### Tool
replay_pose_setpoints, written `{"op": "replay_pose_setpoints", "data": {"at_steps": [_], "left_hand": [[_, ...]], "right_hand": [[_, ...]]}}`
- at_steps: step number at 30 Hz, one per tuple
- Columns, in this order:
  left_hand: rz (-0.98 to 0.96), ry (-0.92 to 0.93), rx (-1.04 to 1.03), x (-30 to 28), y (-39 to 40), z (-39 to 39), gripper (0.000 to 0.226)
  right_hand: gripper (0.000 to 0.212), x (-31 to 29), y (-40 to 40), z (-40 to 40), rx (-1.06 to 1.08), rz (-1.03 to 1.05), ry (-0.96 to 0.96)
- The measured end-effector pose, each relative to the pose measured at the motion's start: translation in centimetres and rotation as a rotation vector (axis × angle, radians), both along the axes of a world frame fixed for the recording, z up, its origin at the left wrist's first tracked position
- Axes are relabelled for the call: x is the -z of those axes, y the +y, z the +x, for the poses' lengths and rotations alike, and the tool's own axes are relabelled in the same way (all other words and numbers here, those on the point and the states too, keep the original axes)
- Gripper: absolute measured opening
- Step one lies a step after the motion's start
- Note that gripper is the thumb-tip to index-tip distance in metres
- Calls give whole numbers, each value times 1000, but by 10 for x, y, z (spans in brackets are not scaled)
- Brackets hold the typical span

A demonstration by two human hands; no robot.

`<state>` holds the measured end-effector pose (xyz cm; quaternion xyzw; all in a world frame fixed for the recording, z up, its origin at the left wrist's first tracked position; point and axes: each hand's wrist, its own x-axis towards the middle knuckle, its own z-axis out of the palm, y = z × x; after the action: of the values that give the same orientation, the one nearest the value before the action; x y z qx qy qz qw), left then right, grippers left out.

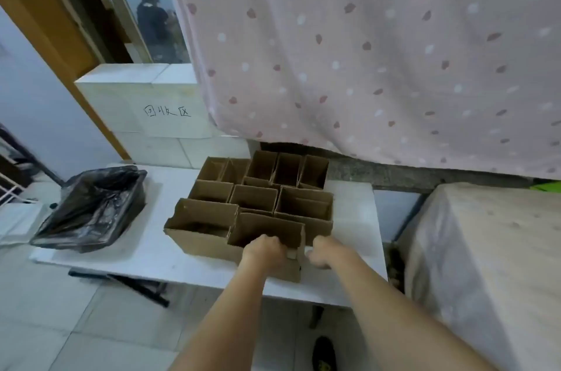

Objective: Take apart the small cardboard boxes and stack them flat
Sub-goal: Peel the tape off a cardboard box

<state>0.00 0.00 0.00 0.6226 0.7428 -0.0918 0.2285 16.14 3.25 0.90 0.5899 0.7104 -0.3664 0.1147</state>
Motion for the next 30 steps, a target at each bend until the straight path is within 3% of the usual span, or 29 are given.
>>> {"op": "replay_pose_setpoints", "data": {"at_steps": [7,15,19,24,30], "left_hand": [[-51,60,113,43,14,5,32],[-202,97,107,62,45,4,29],[-208,67,59,68,45,0,26],[-96,66,131,64,31,-11,22],[21,-115,140,40,25,-26,24]], "right_hand": [[30,64,31,-27,118,-89,48],[21,83,48,-46,122,-158,7],[24,84,61,-44,154,-330,94],[64,78,69,-17,148,-463,260],[115,54,61,23,16,-294,371]]}}
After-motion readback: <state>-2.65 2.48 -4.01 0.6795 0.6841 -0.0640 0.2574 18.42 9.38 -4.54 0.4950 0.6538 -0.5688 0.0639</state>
